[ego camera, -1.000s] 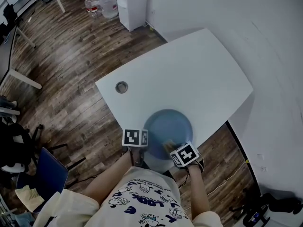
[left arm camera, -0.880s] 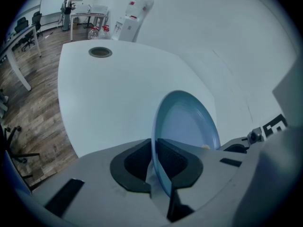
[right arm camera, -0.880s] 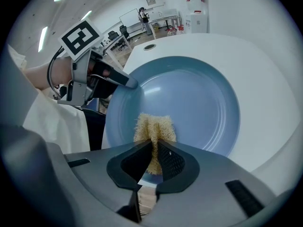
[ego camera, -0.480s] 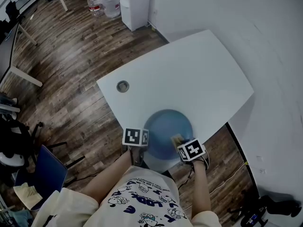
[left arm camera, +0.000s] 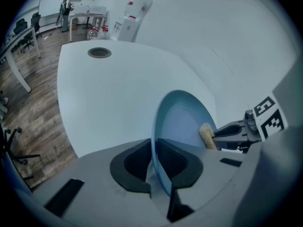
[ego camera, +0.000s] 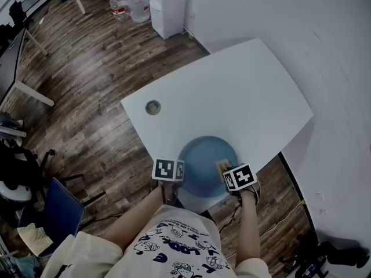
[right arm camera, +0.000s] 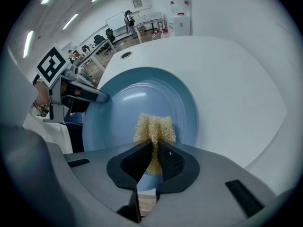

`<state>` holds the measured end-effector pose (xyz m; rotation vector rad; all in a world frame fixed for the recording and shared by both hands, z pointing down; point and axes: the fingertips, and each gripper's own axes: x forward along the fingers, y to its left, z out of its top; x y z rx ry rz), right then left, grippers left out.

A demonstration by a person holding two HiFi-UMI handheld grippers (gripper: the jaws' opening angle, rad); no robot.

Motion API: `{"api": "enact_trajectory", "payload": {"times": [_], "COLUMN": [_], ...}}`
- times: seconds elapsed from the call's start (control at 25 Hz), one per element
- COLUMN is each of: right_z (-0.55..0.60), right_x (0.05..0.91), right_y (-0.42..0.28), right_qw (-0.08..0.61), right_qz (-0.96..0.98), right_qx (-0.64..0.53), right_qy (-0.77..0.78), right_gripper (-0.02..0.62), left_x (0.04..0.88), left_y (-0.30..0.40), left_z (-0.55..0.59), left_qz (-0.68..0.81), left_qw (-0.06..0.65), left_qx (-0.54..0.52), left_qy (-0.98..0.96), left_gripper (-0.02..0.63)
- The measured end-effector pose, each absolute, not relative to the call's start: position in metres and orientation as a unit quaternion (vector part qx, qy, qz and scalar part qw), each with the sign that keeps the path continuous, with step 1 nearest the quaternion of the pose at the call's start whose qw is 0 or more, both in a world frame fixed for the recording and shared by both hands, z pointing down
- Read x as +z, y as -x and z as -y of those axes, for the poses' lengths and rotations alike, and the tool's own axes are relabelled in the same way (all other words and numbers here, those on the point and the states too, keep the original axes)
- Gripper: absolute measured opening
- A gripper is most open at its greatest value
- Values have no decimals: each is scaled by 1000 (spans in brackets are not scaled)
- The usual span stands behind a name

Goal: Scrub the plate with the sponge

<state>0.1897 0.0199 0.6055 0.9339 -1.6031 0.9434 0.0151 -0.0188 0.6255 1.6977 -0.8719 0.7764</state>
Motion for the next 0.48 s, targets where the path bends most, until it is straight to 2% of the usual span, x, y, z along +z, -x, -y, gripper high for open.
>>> {"api": "enact_trajectory", "payload": {"times": [0.48], "right_z": [1], "right_x": [607], "right_y": [-196], "right_qw": [506], "right_qz": [657], "right_qx": [391], "right_qy": [-399], "right_gripper": [51], "left_x": [626], "left_y": [-16], "left_z": [19], "left_qz": [360], "left_qw": [515], "left_qx": [321], "left_qy": [-709], "left_gripper": [44]}}
